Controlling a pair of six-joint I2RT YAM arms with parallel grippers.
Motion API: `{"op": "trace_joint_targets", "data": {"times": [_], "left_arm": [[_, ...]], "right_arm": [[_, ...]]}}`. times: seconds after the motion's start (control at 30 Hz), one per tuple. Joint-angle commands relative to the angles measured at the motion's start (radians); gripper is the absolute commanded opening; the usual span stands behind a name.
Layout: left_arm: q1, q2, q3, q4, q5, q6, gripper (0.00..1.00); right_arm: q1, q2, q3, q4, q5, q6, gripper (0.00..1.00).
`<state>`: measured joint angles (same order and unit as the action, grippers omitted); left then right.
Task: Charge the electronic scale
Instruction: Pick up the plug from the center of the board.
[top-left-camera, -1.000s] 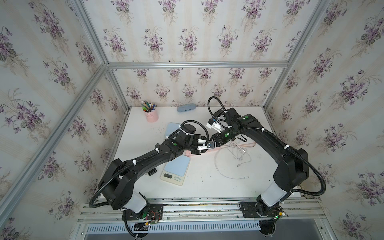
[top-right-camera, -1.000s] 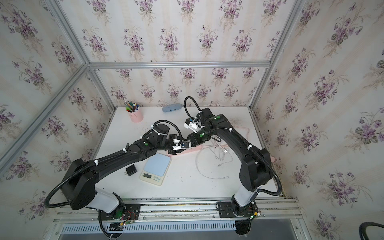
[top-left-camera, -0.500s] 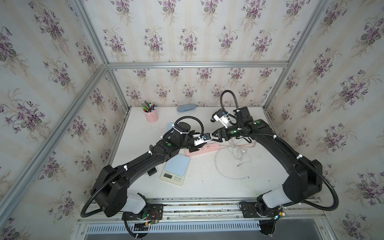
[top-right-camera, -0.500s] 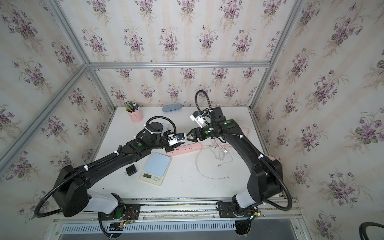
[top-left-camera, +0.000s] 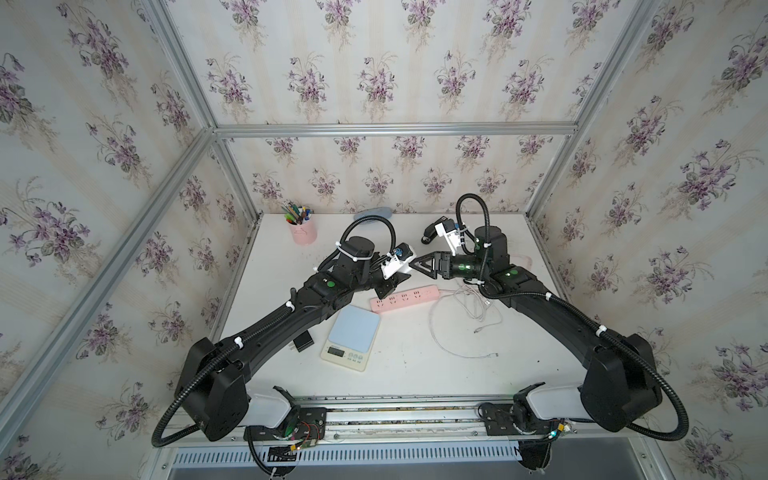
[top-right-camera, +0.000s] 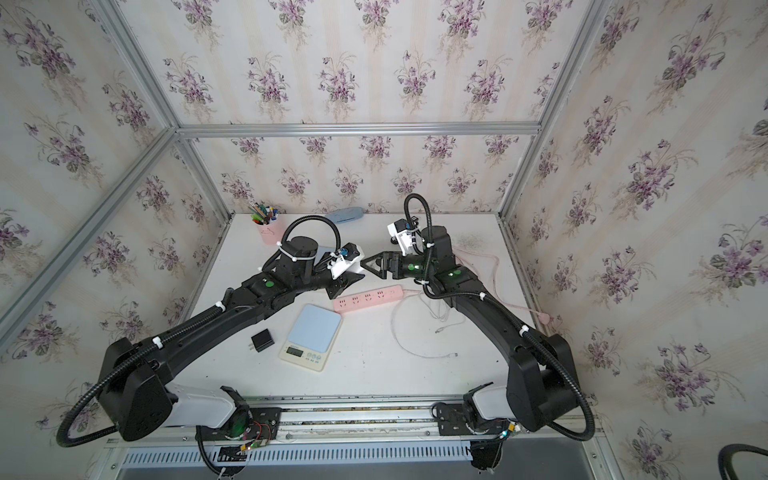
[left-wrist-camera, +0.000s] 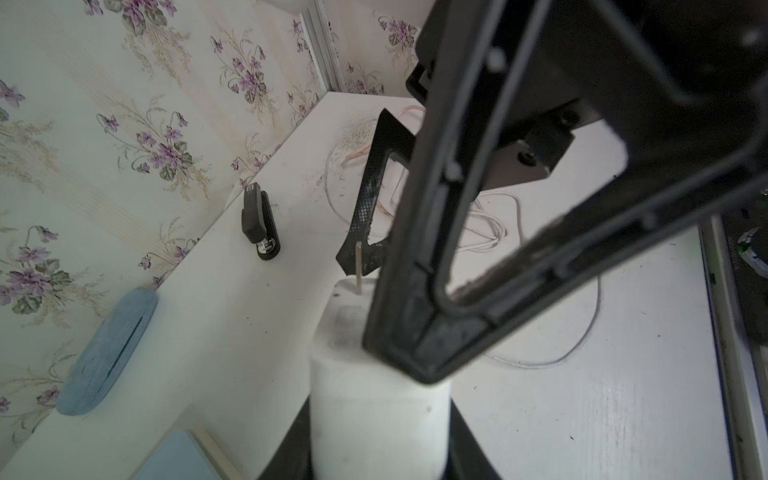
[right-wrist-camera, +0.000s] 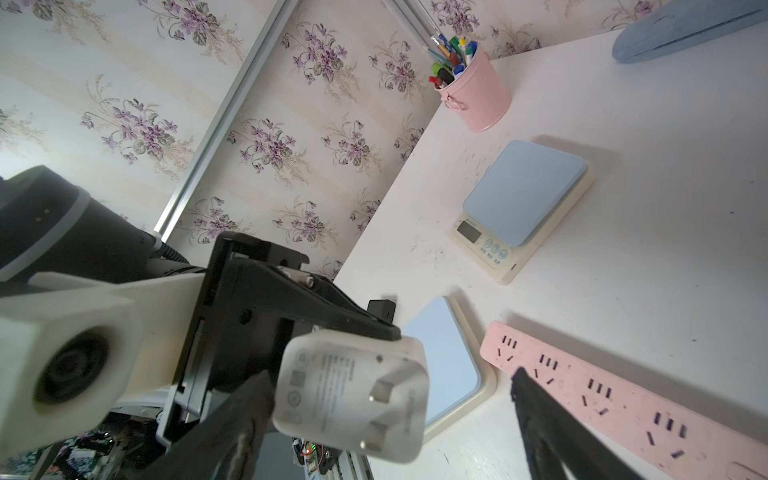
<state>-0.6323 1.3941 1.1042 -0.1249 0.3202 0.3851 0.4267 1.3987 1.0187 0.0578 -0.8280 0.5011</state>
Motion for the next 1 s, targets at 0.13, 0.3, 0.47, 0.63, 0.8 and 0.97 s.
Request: {"op": "trace_joint_targets", "data": {"times": [0.13,0.3,0.47,0.63,0.8,0.97], "left_arm": [[0.004,0.005,0.026,-0.016,0.026,-0.055,0.30],[0.003,0.007,0.038,-0.031,0.035,-0.042,0.32],[0.007,0.005,0.047,-0.032,0.008,-0.051,0.63],[0.113,-0.023,-0.002,0.099,0.148,-0.268,0.84],[0.169,-0.078,-0.187,0.455,0.262,-0.437,0.84],[0.171,-0.039,-0.208,0.597,0.336,-0.511,0.82]], "right_arm": [[0.026,0.054,0.020,0.055,-0.076,0.047,0.86],[0.046,0.108,0.056,0.027,-0.119,0.048,0.66],[0.045,0.116,0.047,0.093,-0.124,0.119,0.39],[0.012,0.101,-0.026,0.384,-0.163,0.364,0.35],[-0.009,0.109,-0.052,0.574,-0.190,0.536,0.35],[-0.009,0.109,-0.054,0.648,-0.205,0.616,0.35]]}}
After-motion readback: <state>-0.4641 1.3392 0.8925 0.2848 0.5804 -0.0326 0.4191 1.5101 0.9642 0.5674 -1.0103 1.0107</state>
